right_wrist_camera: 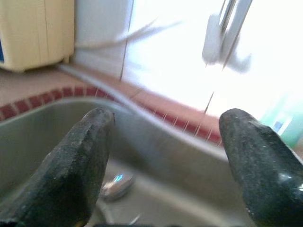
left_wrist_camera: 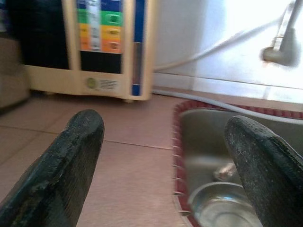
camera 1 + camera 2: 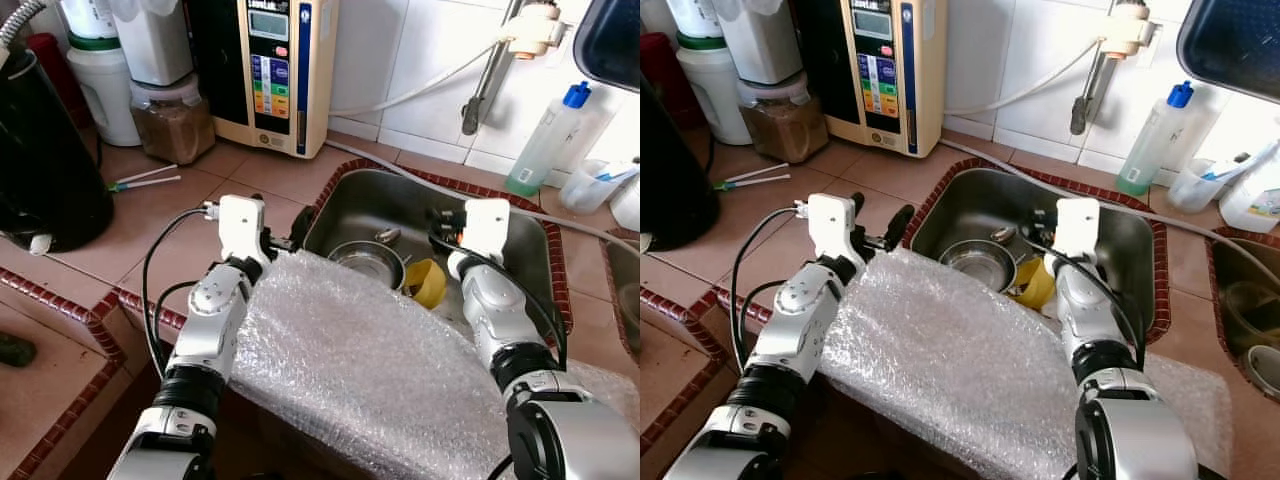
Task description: Kitchen organization
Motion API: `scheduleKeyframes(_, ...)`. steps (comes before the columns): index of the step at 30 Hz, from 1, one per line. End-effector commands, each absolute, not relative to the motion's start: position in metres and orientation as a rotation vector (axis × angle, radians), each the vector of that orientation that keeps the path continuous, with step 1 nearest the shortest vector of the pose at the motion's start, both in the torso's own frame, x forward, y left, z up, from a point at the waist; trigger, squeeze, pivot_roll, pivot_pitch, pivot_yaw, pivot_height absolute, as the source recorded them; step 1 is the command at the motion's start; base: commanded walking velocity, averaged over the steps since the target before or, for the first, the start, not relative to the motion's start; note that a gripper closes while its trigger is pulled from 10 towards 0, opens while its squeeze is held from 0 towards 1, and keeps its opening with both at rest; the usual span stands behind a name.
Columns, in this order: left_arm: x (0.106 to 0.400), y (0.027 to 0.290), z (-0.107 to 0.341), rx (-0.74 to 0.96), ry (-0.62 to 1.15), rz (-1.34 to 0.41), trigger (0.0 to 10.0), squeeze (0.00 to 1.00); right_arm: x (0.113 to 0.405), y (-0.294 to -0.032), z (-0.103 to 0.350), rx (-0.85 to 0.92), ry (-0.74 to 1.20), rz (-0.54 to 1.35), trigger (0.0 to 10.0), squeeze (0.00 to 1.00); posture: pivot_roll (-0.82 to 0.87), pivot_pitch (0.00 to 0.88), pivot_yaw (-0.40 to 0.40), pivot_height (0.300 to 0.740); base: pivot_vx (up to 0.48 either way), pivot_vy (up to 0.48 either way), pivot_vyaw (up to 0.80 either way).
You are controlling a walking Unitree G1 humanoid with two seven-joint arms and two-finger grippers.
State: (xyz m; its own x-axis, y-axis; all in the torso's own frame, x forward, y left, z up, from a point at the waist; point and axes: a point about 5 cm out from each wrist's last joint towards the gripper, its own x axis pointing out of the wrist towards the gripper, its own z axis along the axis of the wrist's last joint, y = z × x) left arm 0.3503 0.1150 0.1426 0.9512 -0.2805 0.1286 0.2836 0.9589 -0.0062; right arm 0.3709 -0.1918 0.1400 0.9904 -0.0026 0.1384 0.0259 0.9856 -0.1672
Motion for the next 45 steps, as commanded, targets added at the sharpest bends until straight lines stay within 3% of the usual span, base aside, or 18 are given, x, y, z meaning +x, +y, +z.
scheduleKeyframes(1,0.348,0.12,0.143,-0.018,-0.109,-0.243,10.0,1.0,0.366,-0.202,0.144,-0.197,-0.185,-0.039,10.0,1.0,0.05,0.0,-0.022,0.74,0.0,0.0,0.0)
scheduleKeyframes(7,0.34,0.125,0.138,0.002,-0.033,-0.201,10.0,1.0,0.357,-0.211,0.149,-0.209,-0.233,-0.023,10.0,1.0,0.05,0.0,-0.02,0.74,0.0,0.0,0.0)
scheduleKeyframes(8,0.337,0.125,0.139,0.009,-0.044,-0.211,10.0,0.53,0.355,-0.214,0.15,-0.214,-0.237,-0.028,10.0,0.97,0.06,0.0,-0.017,0.74,0.0,0.0,0.0)
scheduleKeyframes(9,0.336,0.124,0.14,0.013,-0.053,-0.218,10.0,0.53,0.353,-0.216,0.15,-0.219,-0.238,-0.033,10.0,0.97,0.06,0.0,-0.017,0.74,0.0,0.0,0.0)
scheduleKeyframes(10,0.333,0.126,0.14,0.021,-0.051,-0.213,10.0,0.0,0.35,-0.22,0.15,-0.217,-0.238,-0.044,10.0,0.7,0.06,0.0,-0.013,0.74,0.0,0.0,0.0)
scheduleKeyframes(11,0.331,0.128,0.141,0.033,-0.033,-0.192,10.0,0.0,0.347,-0.222,0.149,-0.211,-0.236,-0.053,10.0,0.37,0.05,0.0,-0.008,0.74,0.0,0.0,0.0)
scheduleKeyframes(12,0.331,0.128,0.141,0.033,-0.033,-0.192,10.0,0.0,0.347,-0.222,0.149,-0.211,-0.236,-0.053,10.0,0.37,0.05,0.0,-0.008,0.74,0.0,0.0,0.0)
scheduleKeyframes(13,0.329,0.13,0.143,0.038,-0.032,-0.184,10.0,0.0,0.345,-0.223,0.149,-0.211,-0.233,-0.059,10.0,0.22,0.05,0.0,-0.005,0.74,0.0,0.0,0.0)
scheduleKeyframes(14,0.327,0.13,0.144,0.03,-0.031,-0.183,10.0,0.0,0.343,-0.223,0.15,-0.208,-0.232,-0.062,10.0,0.0,0.05,0.0,-0.004,0.74,0.0,0.0,0.0)
scheduleKeyframes(24,0.307,0.137,0.136,0.001,0.001,-0.19,10.0,0.0,0.331,-0.212,0.147,-0.18,-0.223,-0.047,10.0,0.0,0.04,0.0,0.011,0.74,0.0,0.0,-0.48)
scheduleKeyframes(36,0.305,0.133,0.144,0.017,0.012,-0.218,10.0,0.0,0.325,-0.205,0.15,-0.154,-0.215,-0.034,10.0,0.0,0.04,0.0,0.016,0.74,0.0,0.0,-0.73)
scheduleKeyframes(45,0.299,0.137,0.143,0.02,0.034,-0.228,10.0,0.0,0.313,-0.184,0.148,-0.102,-0.206,0.009,10.0,0.0,0.05,0.0,0.019,0.74,0.0,0.0,0.0)
